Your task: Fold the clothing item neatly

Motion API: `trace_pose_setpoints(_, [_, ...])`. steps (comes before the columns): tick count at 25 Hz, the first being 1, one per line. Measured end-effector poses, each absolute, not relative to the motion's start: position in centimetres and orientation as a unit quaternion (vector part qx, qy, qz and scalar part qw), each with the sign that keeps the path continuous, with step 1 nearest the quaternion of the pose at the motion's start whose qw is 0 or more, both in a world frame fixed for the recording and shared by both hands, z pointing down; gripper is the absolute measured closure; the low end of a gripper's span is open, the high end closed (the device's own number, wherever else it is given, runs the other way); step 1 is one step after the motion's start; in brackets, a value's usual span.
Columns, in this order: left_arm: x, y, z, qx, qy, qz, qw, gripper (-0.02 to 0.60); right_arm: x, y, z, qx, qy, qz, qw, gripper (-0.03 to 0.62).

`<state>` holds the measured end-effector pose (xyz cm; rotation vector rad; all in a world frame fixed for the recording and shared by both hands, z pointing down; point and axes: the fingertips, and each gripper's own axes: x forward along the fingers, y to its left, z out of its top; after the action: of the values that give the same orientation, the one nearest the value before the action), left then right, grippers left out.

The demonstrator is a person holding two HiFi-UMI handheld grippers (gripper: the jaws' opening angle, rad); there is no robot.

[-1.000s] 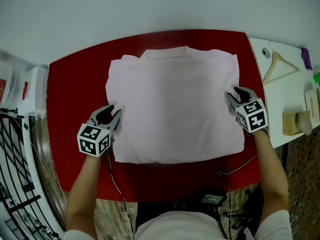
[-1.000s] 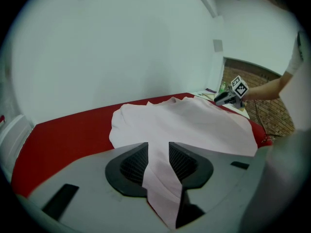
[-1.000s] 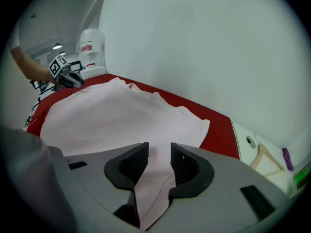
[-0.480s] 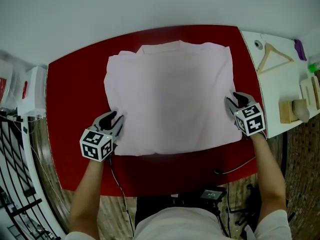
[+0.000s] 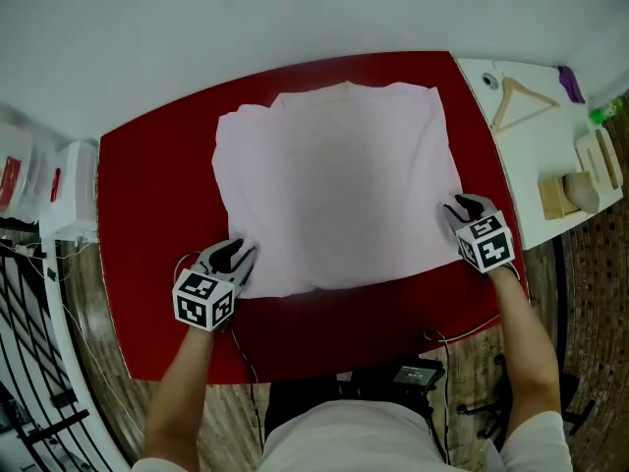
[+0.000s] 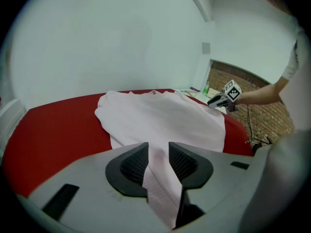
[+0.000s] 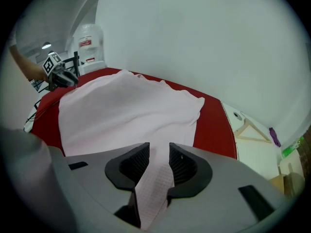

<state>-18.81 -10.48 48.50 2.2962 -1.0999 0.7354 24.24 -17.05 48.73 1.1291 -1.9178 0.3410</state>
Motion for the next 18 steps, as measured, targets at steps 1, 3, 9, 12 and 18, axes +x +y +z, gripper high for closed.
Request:
trace_pose_setpoints(1, [-18.8,-10.1,48.5,0.841,-0.400,0.270,0.244,0.449,24.3,-16.8,48.7,0.453,-0.767,0.134,0.435,0.462])
trace_pose_setpoints(3, [-18.7,-9.2,48.5,0.841,-0.399,0.271,0.247,0.449,24.4,-16.4,48.7,0.454,-0.763,0.131,0.441,0.474])
trace_pose_setpoints(9, [-18.9,-6.2,49.6,0.825,-0.412,0.285,0.261,0.478,26.0,-12.9,49.4,0.458,-0.753,0.144,0.450,0.551])
trace_pose_setpoints(12, [-19.4,-4.6,51.5,0.808,-0.419,0.311,0.274,0.506,27.1,-10.8,50.7,0.466,-0.748,0.179,0.438,0.562])
trace_pose_setpoints(18, [-20.3,-2.2,54.6,0.779,-0.426,0.345,0.304,0.555,28.8,-8.3,54.1,0.453,-0.736,0.212,0.456,0.576])
